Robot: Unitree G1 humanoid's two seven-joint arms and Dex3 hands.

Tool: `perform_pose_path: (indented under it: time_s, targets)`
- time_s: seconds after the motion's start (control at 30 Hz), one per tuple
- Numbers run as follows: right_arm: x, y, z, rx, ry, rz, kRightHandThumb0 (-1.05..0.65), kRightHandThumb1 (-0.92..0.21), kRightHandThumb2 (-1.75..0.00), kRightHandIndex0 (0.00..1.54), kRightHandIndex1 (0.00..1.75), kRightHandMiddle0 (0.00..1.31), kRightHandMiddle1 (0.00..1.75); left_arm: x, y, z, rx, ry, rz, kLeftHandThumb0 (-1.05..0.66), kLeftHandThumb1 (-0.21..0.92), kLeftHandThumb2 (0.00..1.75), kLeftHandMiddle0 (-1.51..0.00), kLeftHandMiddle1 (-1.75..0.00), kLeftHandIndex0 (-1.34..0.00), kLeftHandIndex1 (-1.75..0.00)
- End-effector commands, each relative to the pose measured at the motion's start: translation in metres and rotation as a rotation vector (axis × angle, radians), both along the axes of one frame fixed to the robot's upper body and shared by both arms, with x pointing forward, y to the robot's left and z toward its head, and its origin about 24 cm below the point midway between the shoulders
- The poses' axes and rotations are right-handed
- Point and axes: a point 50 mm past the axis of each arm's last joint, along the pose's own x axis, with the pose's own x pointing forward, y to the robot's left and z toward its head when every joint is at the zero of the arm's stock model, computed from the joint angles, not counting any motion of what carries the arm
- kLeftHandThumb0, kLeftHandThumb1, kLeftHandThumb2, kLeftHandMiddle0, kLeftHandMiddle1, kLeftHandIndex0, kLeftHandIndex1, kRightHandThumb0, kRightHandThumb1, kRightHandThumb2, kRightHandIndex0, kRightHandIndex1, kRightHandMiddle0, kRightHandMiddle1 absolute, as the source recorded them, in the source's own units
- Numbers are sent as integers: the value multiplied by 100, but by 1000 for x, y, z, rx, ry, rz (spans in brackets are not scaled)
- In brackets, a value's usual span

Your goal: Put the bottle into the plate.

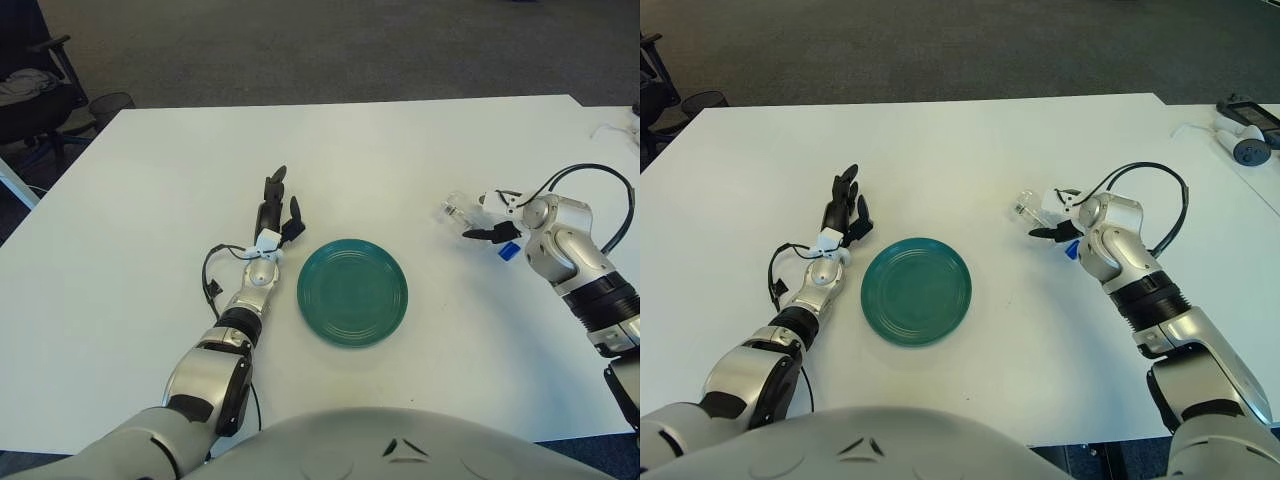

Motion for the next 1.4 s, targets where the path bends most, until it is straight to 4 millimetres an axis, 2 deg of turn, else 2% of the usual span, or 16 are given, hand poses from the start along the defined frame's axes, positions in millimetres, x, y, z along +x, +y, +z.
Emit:
perform_pose_path:
  time_s: [0.0,0.27,0.73,1.37]
  targets:
    - [-4,3,-6,-52,21,42,-105,-92,-57,0,0,0,0,-50,-6,-52,-35,231,19,-79,92,96,-30,-2,0,-61]
    - [-7,5,-25,-86,41,69,-105,-92,-61,0,0,0,0,-51,-6,-52,-30,226,23,-79,92,98,-30,-2,0,-61]
    - [-7,3,-42,-79,51,65,-105,-92,-59,0,0,0,0,-52,-5,-52,-32,222,27,-79,92,98,-31,-2,0,-62]
    - [-9,-2,-77,-65,115,36,-105,-92,-60,0,0,0,0,-56,-2,-53,-21,218,26,-79,92,100,-30,-1,0,-59]
